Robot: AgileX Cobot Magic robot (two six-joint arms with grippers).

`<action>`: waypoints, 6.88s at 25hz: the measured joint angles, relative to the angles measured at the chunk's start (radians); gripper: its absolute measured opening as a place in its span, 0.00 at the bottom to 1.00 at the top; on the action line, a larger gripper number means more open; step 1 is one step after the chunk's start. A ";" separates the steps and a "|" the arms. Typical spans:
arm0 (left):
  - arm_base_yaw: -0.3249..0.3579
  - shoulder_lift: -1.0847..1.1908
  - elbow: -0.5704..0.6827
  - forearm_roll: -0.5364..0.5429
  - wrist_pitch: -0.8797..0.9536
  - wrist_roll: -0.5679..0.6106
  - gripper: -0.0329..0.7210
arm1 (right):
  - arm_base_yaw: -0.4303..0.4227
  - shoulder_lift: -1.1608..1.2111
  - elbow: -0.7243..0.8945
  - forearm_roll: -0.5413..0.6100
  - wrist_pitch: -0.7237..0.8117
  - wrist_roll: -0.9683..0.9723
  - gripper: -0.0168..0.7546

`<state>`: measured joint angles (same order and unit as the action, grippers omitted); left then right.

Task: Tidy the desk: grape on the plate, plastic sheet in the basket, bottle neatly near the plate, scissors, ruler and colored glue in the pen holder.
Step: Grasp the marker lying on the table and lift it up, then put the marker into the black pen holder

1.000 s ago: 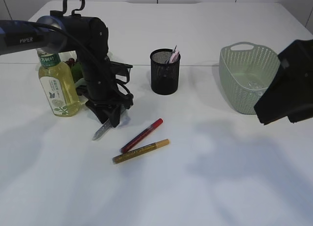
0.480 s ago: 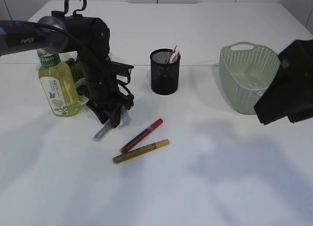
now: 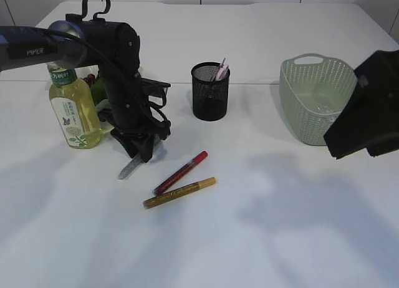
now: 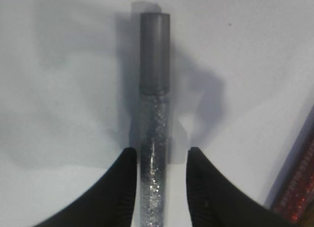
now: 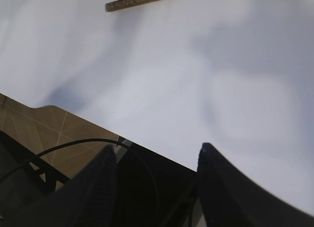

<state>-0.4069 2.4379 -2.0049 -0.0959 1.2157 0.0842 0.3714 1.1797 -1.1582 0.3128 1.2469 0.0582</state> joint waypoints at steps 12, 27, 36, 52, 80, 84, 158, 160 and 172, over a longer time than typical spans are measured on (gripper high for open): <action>0.000 0.000 0.000 0.000 0.000 0.000 0.37 | 0.000 0.000 0.000 0.000 0.000 0.000 0.56; 0.000 0.000 0.000 0.000 0.000 0.000 0.37 | 0.000 0.000 0.000 0.000 0.000 0.000 0.56; 0.000 0.000 0.000 0.000 0.000 0.000 0.37 | 0.000 0.000 0.000 0.000 0.000 0.000 0.56; 0.000 0.019 -0.008 0.000 0.000 0.000 0.23 | 0.000 0.000 0.000 0.000 0.000 0.000 0.56; 0.000 -0.039 -0.008 -0.052 0.000 0.000 0.15 | 0.000 0.000 0.000 0.000 0.000 0.000 0.56; 0.000 -0.130 0.051 -0.066 0.000 0.000 0.15 | 0.000 0.000 0.000 -0.003 0.000 0.000 0.56; -0.060 -0.095 0.347 0.368 -1.795 -0.540 0.16 | 0.000 0.000 0.000 -0.096 -0.138 -0.058 0.56; -0.060 -0.086 0.333 0.368 -1.791 -0.547 0.16 | 0.000 0.000 0.000 -0.097 -0.142 -0.058 0.56; -0.061 -0.078 0.320 0.416 -1.777 -0.554 0.22 | 0.000 0.000 0.003 -0.098 -0.167 -0.058 0.56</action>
<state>-0.4679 2.3602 -1.6845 0.3198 -0.5610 -0.4693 0.3714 1.1797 -1.1550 0.2145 1.0804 0.0000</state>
